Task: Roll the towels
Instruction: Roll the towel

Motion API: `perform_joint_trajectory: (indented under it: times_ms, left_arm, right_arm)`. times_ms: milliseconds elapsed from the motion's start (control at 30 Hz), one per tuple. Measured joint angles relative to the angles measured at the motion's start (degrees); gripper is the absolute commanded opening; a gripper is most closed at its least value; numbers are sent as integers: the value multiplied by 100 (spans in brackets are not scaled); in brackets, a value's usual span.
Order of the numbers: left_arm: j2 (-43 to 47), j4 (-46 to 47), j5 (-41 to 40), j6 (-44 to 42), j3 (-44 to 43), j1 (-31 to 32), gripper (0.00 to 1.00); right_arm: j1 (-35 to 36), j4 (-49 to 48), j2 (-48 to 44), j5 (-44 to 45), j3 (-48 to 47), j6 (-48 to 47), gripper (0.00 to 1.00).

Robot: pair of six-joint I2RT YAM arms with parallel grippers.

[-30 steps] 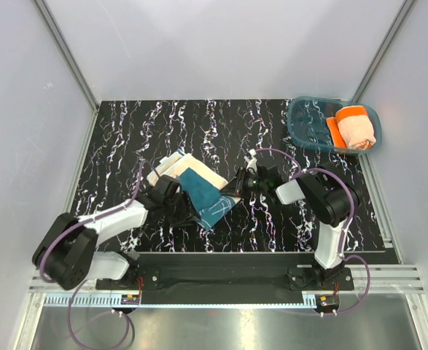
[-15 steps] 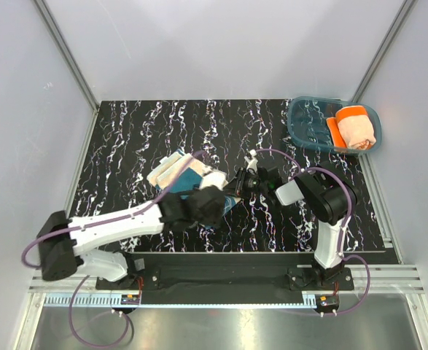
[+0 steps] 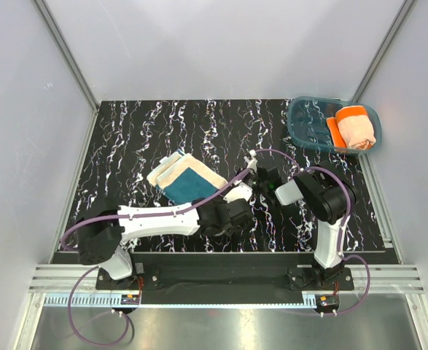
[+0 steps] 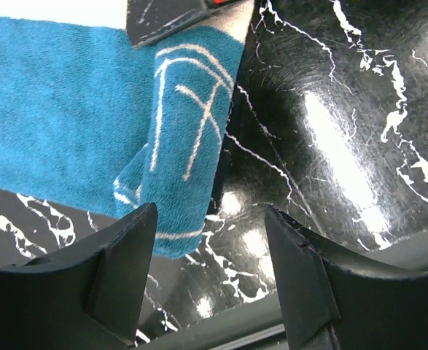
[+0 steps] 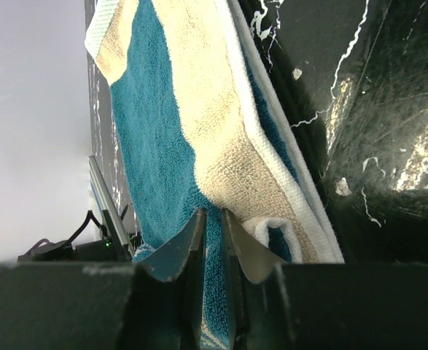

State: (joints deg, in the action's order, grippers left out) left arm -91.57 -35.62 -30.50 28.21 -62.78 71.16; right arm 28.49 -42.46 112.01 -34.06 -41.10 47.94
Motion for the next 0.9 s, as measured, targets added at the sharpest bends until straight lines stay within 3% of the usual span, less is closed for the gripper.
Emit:
perform_joint_trajectory:
  times_ms: [700, 767, 833, 900]
  left_arm:
    - [-339, 1320, 144, -142, 1141, -496, 63]
    - [-328, 1447, 142, -140, 1202, -496, 57]
    - [-299, 1604, 136, -157, 1292, -498, 41]
    - [-289, 1696, 101, -201, 1357, -518, 39]
  right_arm:
    - [-4, -9, 129, -55, -133, 57, 17]
    - [-4, -7, 129, -52, -136, 57, 17]
    - [-7, 26, 129, -52, -153, 55, 17]
    - [-7, 81, 129, -55, -184, 52, 17]
